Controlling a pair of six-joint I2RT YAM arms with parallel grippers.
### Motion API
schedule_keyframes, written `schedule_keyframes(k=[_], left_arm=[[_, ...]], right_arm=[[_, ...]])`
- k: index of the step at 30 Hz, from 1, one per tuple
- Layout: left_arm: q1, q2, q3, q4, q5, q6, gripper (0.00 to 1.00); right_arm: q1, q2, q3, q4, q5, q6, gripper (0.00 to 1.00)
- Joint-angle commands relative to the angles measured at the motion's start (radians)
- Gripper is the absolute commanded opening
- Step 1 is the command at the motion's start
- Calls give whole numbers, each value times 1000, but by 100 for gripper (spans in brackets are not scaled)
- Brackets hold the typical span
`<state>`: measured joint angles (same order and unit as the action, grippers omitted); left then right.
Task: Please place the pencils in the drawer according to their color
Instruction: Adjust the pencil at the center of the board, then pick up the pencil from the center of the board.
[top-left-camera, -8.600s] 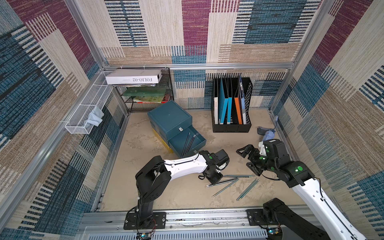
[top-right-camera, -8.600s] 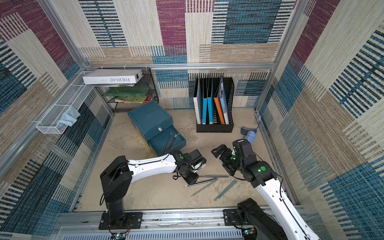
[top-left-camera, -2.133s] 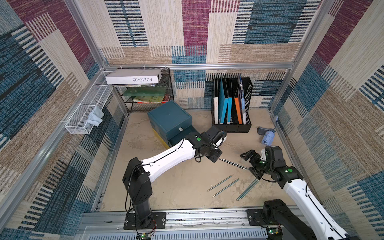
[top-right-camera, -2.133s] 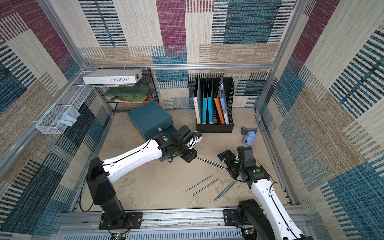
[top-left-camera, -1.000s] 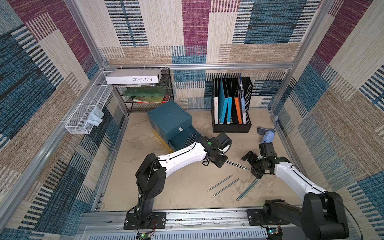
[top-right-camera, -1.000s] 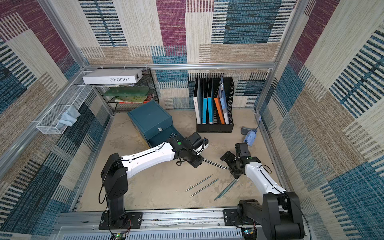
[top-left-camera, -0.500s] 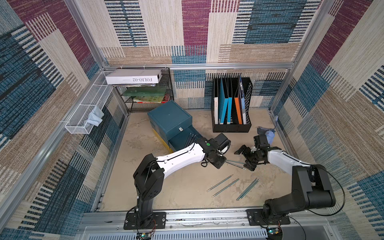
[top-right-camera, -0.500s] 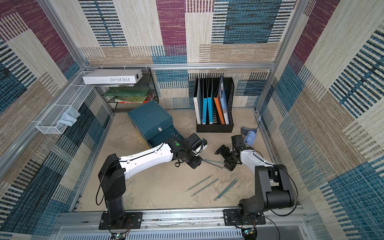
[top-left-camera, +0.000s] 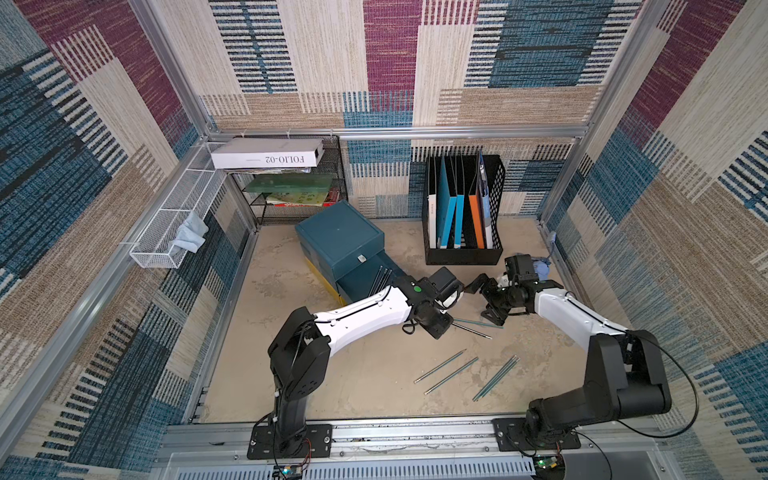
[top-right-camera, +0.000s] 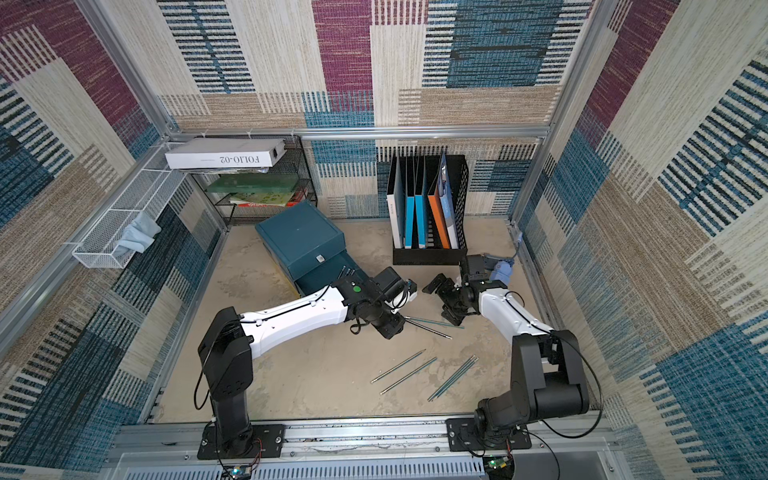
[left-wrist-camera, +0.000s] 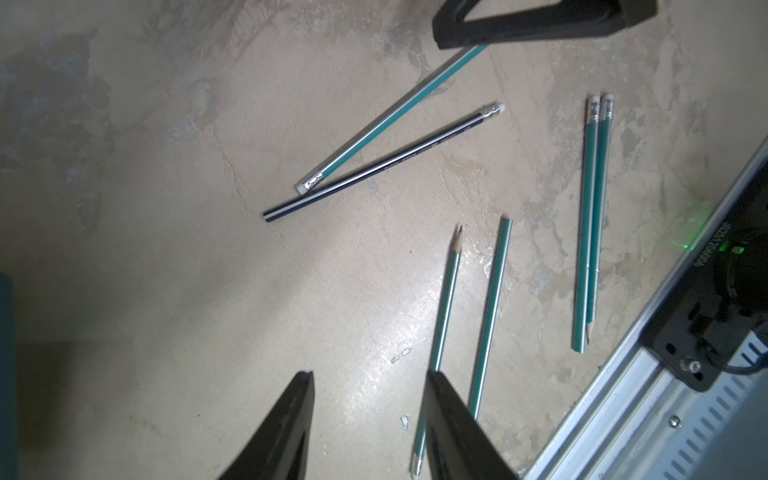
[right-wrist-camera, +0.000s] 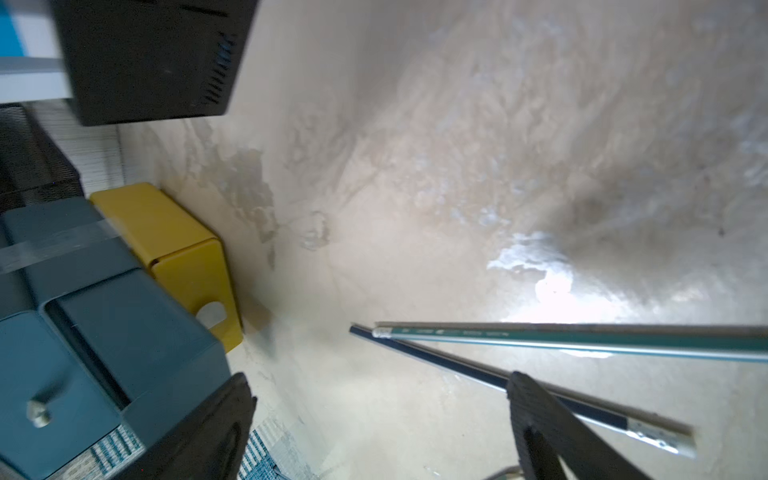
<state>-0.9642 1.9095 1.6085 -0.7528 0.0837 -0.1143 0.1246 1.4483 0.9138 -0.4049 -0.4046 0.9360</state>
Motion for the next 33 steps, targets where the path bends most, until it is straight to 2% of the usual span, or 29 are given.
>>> schedule_keyframes(k=[1, 7, 16, 23, 33], left_arm=[[-9, 19, 23, 0, 42, 45, 48], [-26, 77, 72, -1, 38, 37, 48], [-73, 218, 229, -34, 46, 48, 48], [-97, 350, 390, -100, 85, 130, 48], [-97, 497, 577, -122, 34, 183, 48]], right_arm=[[-2, -40, 14, -74, 8, -26, 99], [-17, -127, -89, -79, 29, -11, 99], [-77, -253, -191, -118, 93, -20, 99], [-148, -317, -216, -175, 82, -55, 99], [-184, -345, -233, -196, 50, -50, 99]])
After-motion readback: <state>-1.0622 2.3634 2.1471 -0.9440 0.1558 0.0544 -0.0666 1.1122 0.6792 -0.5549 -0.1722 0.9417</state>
